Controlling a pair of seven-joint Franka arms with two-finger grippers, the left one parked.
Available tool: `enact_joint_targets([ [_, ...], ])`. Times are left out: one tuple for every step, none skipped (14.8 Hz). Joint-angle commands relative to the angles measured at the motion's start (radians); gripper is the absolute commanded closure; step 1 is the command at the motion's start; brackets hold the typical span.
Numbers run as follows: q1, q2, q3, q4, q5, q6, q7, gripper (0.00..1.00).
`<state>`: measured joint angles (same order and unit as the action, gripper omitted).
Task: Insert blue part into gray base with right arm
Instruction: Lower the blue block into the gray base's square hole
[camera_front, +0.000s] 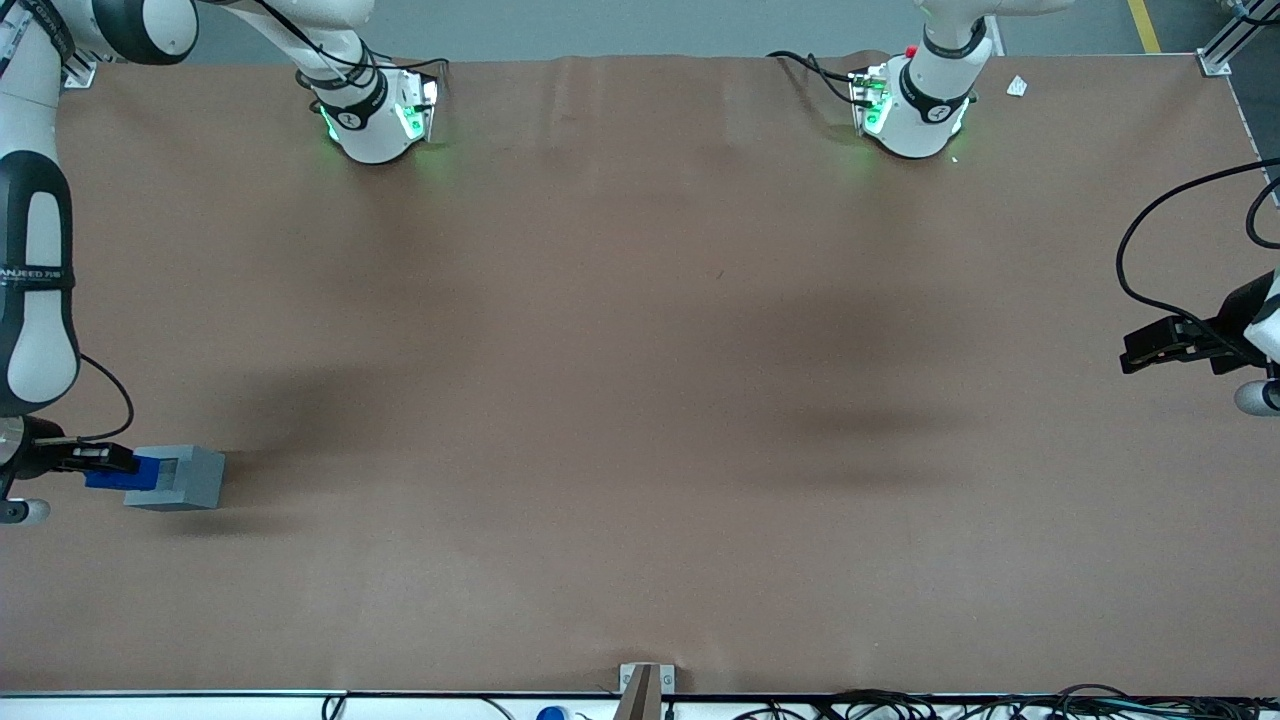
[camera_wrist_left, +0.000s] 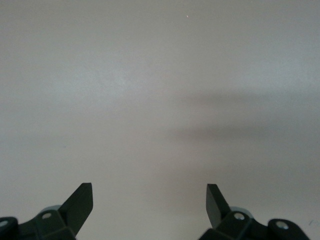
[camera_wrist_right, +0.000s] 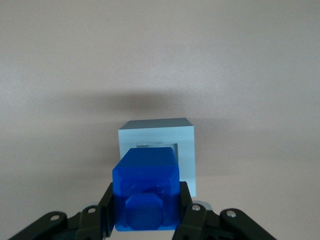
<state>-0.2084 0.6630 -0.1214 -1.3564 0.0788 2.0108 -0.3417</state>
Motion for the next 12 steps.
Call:
enact_joint_targets([
  [0.007,0.009,-0.003,0.011,0.007,0.020,0.015,0.97],
  [0.007,0.007,-0.003,0.002,0.004,0.040,0.015,0.97],
  [0.007,0.007,-0.003,-0.010,0.004,0.054,0.013,0.97],
  [0.007,0.007,-0.003,-0.013,0.002,0.059,0.004,0.97],
  [0.007,0.006,-0.004,-0.017,0.002,0.060,-0.005,0.97],
  [0.007,0.004,-0.004,-0.029,0.002,0.065,-0.008,0.97],
  [0.007,-0.002,-0.004,-0.047,0.002,0.083,-0.008,0.97],
  [0.007,-0.005,-0.004,-0.062,0.002,0.100,-0.010,0.97],
  [0.007,-0.006,-0.004,-0.070,0.002,0.105,-0.013,0.97],
  [0.006,-0.008,-0.004,-0.072,0.002,0.105,-0.016,0.97],
  [0.004,-0.008,-0.004,-0.075,0.002,0.103,-0.017,0.97],
  [0.004,-0.011,-0.004,-0.085,0.002,0.106,-0.017,0.97],
])
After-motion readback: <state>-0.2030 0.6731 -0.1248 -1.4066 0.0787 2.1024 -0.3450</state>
